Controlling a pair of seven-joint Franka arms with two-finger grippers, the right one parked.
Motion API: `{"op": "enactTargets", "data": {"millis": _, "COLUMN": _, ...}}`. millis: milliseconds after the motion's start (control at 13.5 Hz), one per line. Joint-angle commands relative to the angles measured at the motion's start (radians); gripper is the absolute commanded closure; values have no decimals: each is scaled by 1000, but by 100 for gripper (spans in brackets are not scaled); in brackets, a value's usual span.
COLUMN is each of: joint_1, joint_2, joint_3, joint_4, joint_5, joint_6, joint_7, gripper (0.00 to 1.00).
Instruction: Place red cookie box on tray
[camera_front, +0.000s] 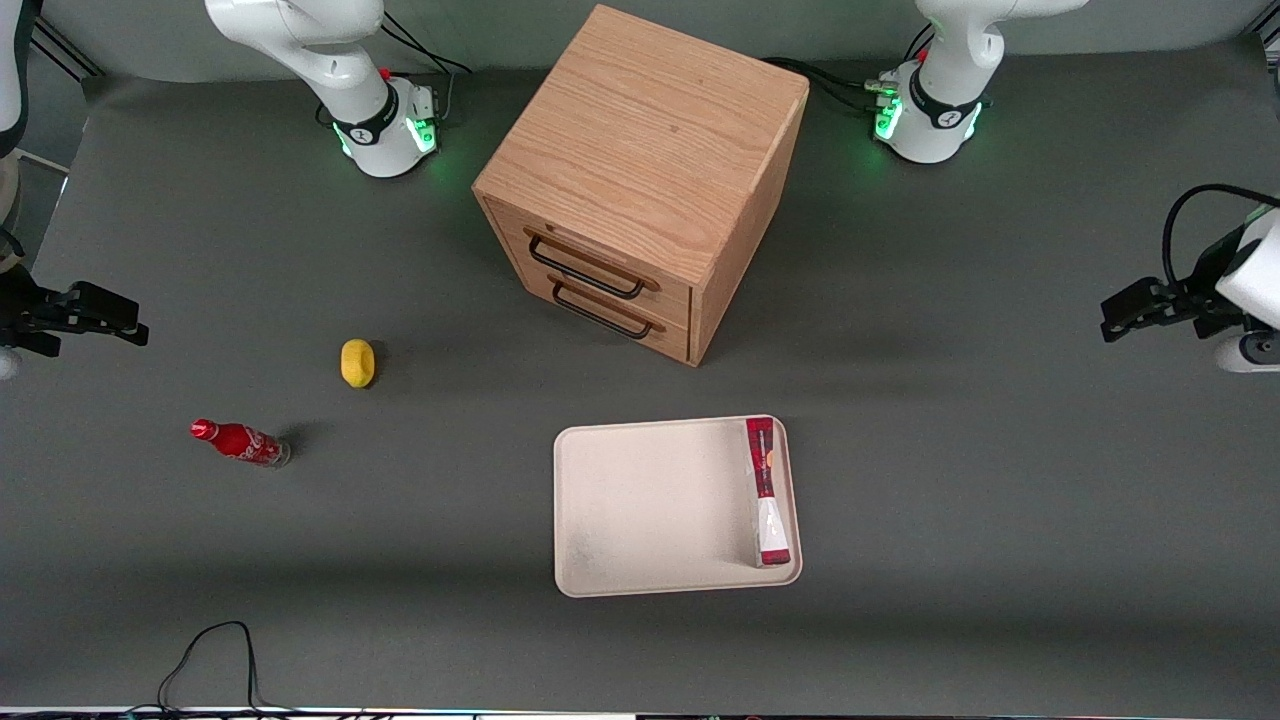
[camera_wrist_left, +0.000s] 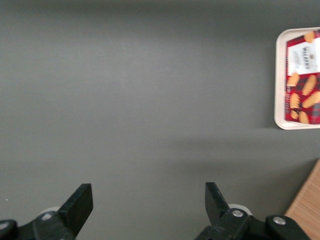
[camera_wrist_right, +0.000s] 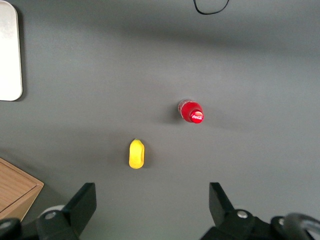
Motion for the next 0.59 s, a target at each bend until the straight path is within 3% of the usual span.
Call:
{"op": "enactTargets", "data": {"millis": 0, "joint_1": -3, "joint_2": 20, "joint_3": 13, "joint_4": 68, "joint_5": -25, "joint_6": -95, "joint_7": 1, "gripper": 0}}
{"op": "enactTargets", "data": {"millis": 520, "joint_1": -13, "joint_2": 22, "joint_3": 4, "joint_4": 58, "joint_5": -27, "joint_6": -87, "joint_7": 0, "gripper": 0}}
